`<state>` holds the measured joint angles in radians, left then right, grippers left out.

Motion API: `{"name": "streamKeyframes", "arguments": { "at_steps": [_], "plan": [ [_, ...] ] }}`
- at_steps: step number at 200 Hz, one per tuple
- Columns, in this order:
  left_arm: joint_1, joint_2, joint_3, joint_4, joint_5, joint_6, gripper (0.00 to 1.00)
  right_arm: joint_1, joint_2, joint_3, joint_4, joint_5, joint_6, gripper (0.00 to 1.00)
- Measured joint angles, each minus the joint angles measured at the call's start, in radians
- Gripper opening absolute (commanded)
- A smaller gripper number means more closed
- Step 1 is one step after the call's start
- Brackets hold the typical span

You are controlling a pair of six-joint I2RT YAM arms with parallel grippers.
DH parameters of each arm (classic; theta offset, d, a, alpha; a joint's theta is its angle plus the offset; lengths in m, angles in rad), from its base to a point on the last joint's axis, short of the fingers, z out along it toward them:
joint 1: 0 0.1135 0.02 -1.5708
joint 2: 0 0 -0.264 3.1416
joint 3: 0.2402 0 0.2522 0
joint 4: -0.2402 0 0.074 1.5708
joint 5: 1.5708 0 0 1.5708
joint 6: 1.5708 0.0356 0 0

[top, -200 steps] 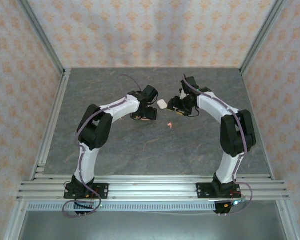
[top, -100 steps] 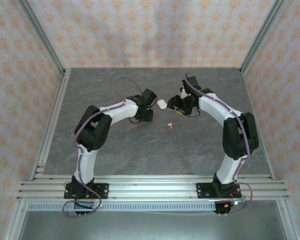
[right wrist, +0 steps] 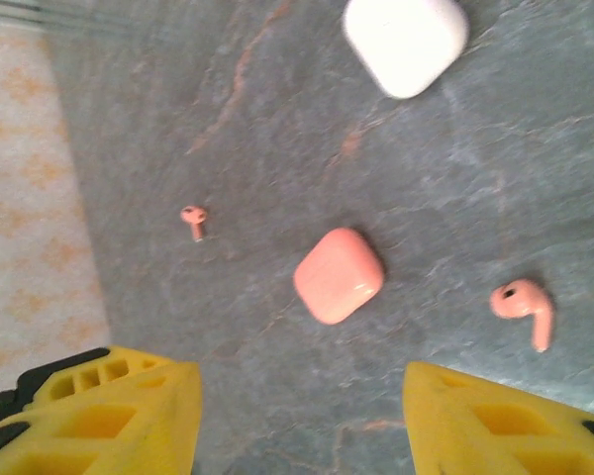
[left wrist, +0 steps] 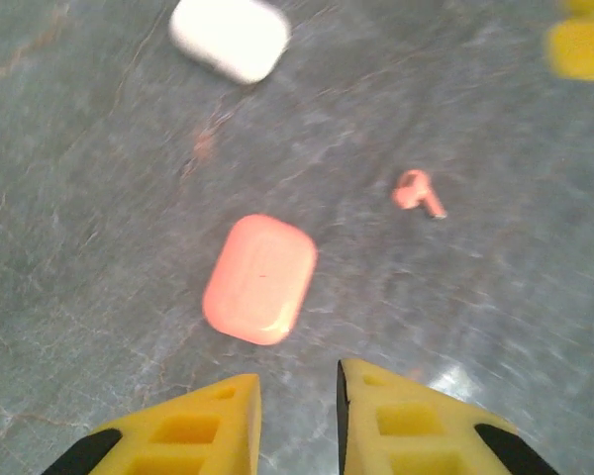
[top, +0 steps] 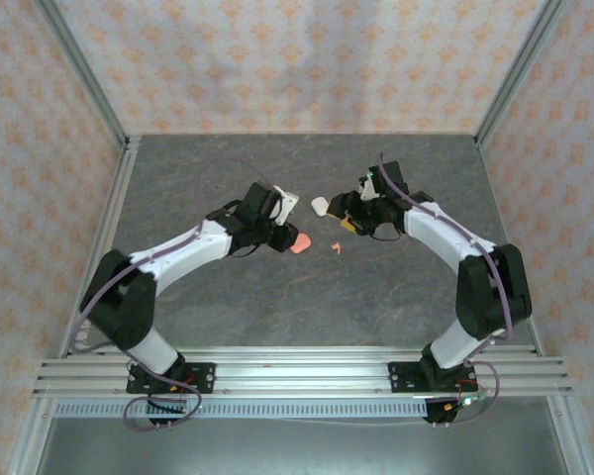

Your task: Insert the wireless bluetooth earbuds into the charging case

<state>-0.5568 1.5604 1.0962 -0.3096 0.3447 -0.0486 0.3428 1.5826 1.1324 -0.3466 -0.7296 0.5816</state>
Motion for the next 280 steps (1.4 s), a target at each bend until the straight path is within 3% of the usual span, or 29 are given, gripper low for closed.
{"name": "streamKeyframes", "arguments": {
  "at_steps": [30, 46, 60, 85, 157, 202, 280],
  "plan": [
    [0.000, -0.077, -0.018, -0.001, 0.018, 0.032, 0.35, 0.045, -0.083, -0.018, 0.005, 0.005, 0.007, 0.57],
    [0.000, -0.068, -0.017, -0.017, 0.016, 0.036, 0.50, 0.064, -0.097, -0.010, -0.027, 0.042, -0.021, 0.57],
    [0.000, -0.034, -0.012, -0.043, 0.033, 0.066, 0.63, 0.078, -0.080, 0.024, -0.090, 0.084, -0.054, 0.57],
    [0.000, 0.107, 0.100, -0.163, 0.045, 0.144, 0.67, 0.087, -0.025, 0.100, -0.173, 0.140, -0.090, 0.57],
    [0.021, 0.500, 0.545, -0.453, 0.051, 0.361, 0.73, 0.053, -0.078, -0.047, -0.185, 0.184, -0.059, 0.59],
    [0.023, 0.573, 0.562, -0.529, 0.037, 0.394, 0.75, 0.006, -0.129, -0.091, -0.185, 0.185, -0.051, 0.59],
    [0.022, 0.611, 0.578, -0.529, 0.022, 0.418, 0.60, 0.000, -0.137, -0.099, -0.163, 0.184, -0.031, 0.59]
  ]
}}
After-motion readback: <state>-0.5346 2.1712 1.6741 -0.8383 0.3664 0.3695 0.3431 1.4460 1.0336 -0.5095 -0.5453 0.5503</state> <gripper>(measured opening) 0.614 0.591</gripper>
